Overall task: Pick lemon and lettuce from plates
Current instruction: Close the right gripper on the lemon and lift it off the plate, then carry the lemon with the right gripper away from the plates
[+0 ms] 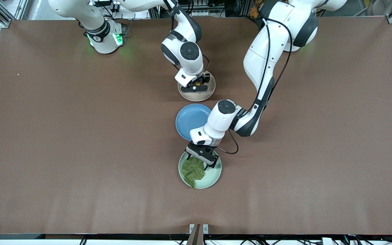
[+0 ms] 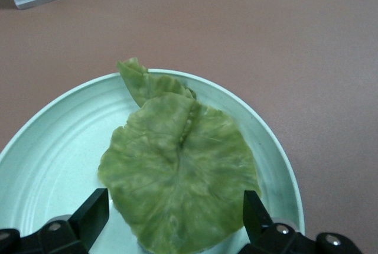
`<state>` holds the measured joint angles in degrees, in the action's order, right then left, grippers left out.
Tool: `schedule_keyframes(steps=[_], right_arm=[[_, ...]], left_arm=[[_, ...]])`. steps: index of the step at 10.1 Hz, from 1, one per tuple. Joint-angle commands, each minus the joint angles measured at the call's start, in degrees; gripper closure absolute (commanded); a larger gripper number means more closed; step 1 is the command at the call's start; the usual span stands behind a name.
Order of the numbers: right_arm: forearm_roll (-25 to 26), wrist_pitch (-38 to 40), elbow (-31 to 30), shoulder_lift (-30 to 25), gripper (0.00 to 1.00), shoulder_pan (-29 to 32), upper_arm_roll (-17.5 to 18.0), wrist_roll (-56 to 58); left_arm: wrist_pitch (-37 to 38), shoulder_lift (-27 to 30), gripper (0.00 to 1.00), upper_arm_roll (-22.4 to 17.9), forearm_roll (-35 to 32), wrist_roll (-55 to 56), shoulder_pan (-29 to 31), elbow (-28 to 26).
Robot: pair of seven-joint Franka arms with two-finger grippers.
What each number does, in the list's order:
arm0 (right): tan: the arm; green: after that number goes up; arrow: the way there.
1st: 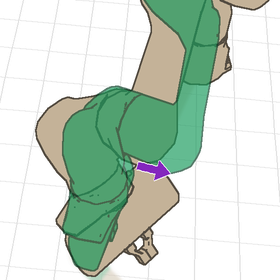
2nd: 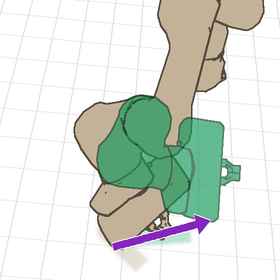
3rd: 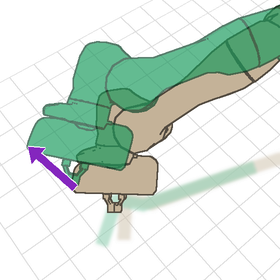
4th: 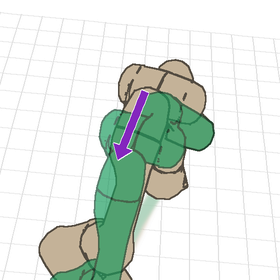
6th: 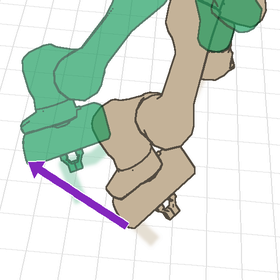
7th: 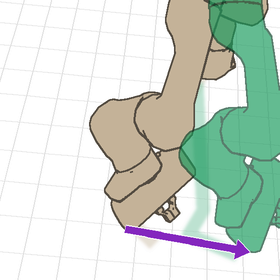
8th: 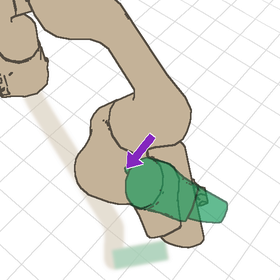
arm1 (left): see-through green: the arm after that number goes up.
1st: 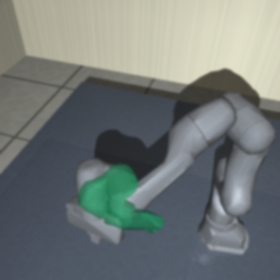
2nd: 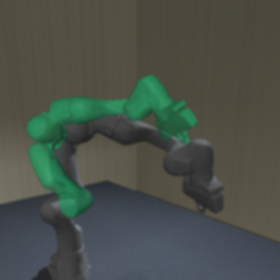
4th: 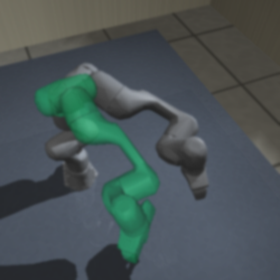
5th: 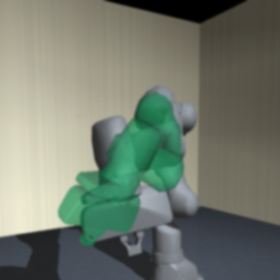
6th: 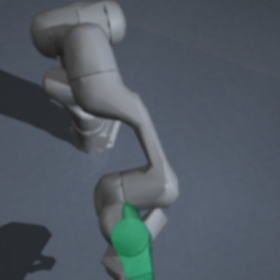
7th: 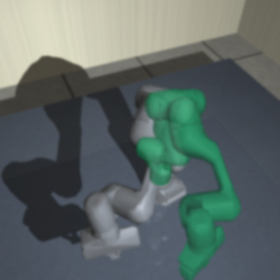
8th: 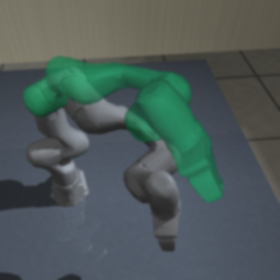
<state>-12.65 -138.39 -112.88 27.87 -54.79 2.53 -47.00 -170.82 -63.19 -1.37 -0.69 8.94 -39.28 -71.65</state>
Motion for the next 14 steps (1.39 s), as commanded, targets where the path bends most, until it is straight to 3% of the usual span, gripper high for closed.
schedule_keyframes(steps=[1,6,9,11,14], right_arm=[[-1.15,4.33,-0.76,-5.18,1.0,1.6,-0.51,-0.21],[-0.89,13.66,-0.24,-10.03,1.0,14.59,-0.68,15.49],[0.07,12.19,0.12,-9.68,1.0,24.95,-0.77,26.39],[2.61,12.71,0.73,-9.77,1.0,33.74,-0.77,34.83],[10.78,12.62,1.26,-9.33,1.0,40.36,-0.77,38.45]], left_arm=[[-0.39,-1.23,0.0,-1.27,-1.15,0.29,-0.72,2.12],[-0.39,-1.23,0.06,-1.18,-1.15,0.72,-1.07,1.86],[-0.31,-1.32,0.15,-1.27,-1.15,0.64,-1.07,1.69],[-0.31,-1.75,0.21,-1.27,-1.15,0.46,-1.07,1.6],[-0.22,-1.76,0.34,-1.36,-1.24,0.37,-1.07,1.25]])
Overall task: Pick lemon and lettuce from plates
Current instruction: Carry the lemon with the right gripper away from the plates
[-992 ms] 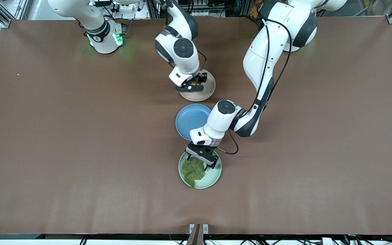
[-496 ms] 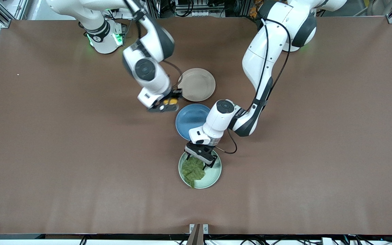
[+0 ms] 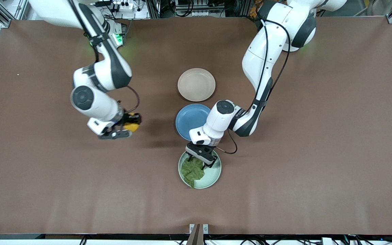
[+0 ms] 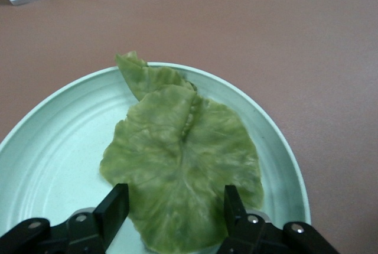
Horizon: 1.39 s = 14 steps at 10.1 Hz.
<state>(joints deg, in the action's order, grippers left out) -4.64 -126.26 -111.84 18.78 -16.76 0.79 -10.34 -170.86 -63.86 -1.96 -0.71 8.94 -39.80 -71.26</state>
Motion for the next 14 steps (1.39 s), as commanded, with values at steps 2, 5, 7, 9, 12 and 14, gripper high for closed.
schedule_keyframes(steps=[2,5,7,9,12,14], right_arm=[[3.67,0.48,0.22,-0.32,1.0,5.23,0.88,2.86],[4.9,-1.27,0.04,0.46,1.0,10.16,0.97,6.73],[4.9,-2.15,-0.04,1.26,1.0,11.48,0.97,6.91],[4.9,-2.15,-0.04,1.26,1.0,11.48,0.97,6.82],[4.11,-2.85,-0.22,1.43,1.0,12.44,0.97,6.82],[4.37,-3.29,-0.13,2.14,1.0,13.32,0.97,7.6]], left_arm=[[-0.08,-1.09,0.52,-0.77,-1.4,0.37,-0.54,0.6],[-0.08,-1.09,0.9,-0.77,-1.84,0.37,-0.54,-0.02],[-0.08,-1.0,1.0,-0.77,-1.84,0.37,-0.2,-0.37],[0.18,-0.39,1.0,-0.77,-1.84,0.46,0.07,-0.72],[5.69,2.15,1.0,-0.77,-1.49,0.81,0.16,-0.81],[10.79,5.14,1.0,-0.77,-0.79,1.34,0.25,-0.81]])
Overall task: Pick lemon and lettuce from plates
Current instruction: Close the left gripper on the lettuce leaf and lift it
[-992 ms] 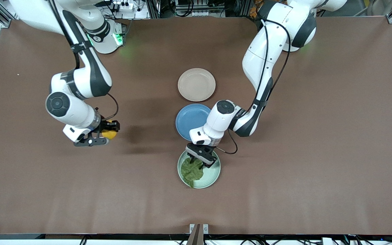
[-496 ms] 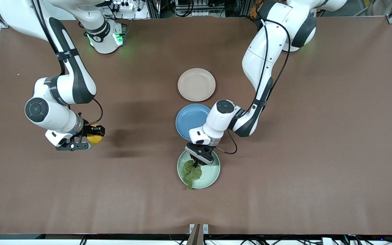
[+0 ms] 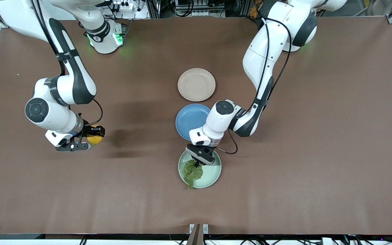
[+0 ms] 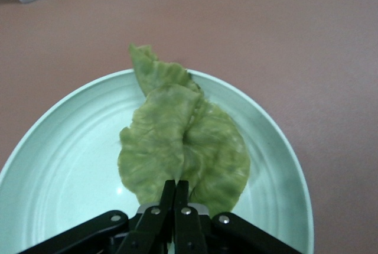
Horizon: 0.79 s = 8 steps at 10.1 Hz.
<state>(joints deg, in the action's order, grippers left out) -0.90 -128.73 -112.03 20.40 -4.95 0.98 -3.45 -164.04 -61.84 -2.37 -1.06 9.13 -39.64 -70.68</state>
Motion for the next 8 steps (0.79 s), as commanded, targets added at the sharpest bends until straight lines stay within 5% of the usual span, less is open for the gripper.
schedule_keyframes(steps=[1,4,8], right_arm=[[0.55,-1.6,-0.03,1.21,1.0,2.39,0.77,1.34],[0.55,-2.23,-0.91,4.37,1.0,4.5,0.86,3.44],[0.37,-1.96,-1.88,5.79,1.0,3.99,1.3,3.8]], left_arm=[[5.56,4.34,1.0,-0.27,-0.44,2.64,0.18,-1.48],[12.93,8.56,1.0,-0.18,-0.35,6.51,0.18,-1.48],[33.47,19.71,1.0,0.87,0.87,5.73,6.66,-1.39]])
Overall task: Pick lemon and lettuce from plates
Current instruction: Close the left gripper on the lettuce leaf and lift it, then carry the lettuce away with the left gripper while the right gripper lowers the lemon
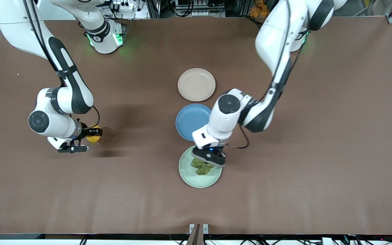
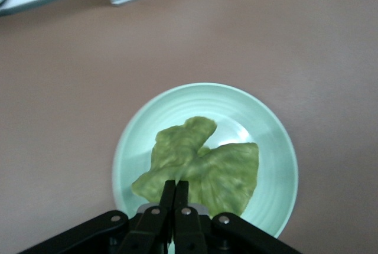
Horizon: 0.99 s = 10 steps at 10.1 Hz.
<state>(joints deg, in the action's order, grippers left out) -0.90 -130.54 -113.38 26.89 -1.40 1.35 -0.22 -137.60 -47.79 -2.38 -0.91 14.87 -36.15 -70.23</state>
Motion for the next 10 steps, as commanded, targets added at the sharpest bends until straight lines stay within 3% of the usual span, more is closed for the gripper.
schedule_keyframes(steps=[1,2,3,4,5,6,8,10], right_arm=[[0.37,0.11,-0.61,-0.79,1.0,0.34,1.02,0.57],[0.37,0.28,-0.7,-0.79,1.0,-0.44,1.02,0.48],[0.37,0.37,-0.79,-0.7,0.74,-0.45,1.02,0.48],[0.37,0.29,-0.79,-0.35,0.36,-0.36,1.02,0.48],[0.37,0.37,-0.7,-0.35,0.22,-0.01,1.02,0.48],[0.28,0.46,-0.7,-0.44,0.0,-0.1,1.11,0.31],[0.19,4.47,1.83,-1.66,0.0,0.08,1.11,0.31],[0.19,16.4,10.24,-2.28,0.0,0.08,1.02,0.31]], left_arm=[[11.43,8.56,1.0,1.06,1.0,-0.62,4.85,-1.92],[16.17,10.94,1.0,1.07,1.0,-1.5,6.78,-1.92],[20.57,12.87,1.0,0.98,0.91,-1.6,8.62,-2.01],[25.58,14.28,1.0,1.15,1.0,-2.64,11.51,-2.1],[30.67,15.52,1.0,1.15,1.0,-4.65,13.28,-2.97],[33.25,17.44,1.0,1.07,1.0,-5.19,15.3,-5.5],[33.27,22.8,1.0,1.07,0.91,-5.46,18.65,-14.63],[32.84,24.66,1.0,1.06,0.83,-5.55,22.25,-21.32]])
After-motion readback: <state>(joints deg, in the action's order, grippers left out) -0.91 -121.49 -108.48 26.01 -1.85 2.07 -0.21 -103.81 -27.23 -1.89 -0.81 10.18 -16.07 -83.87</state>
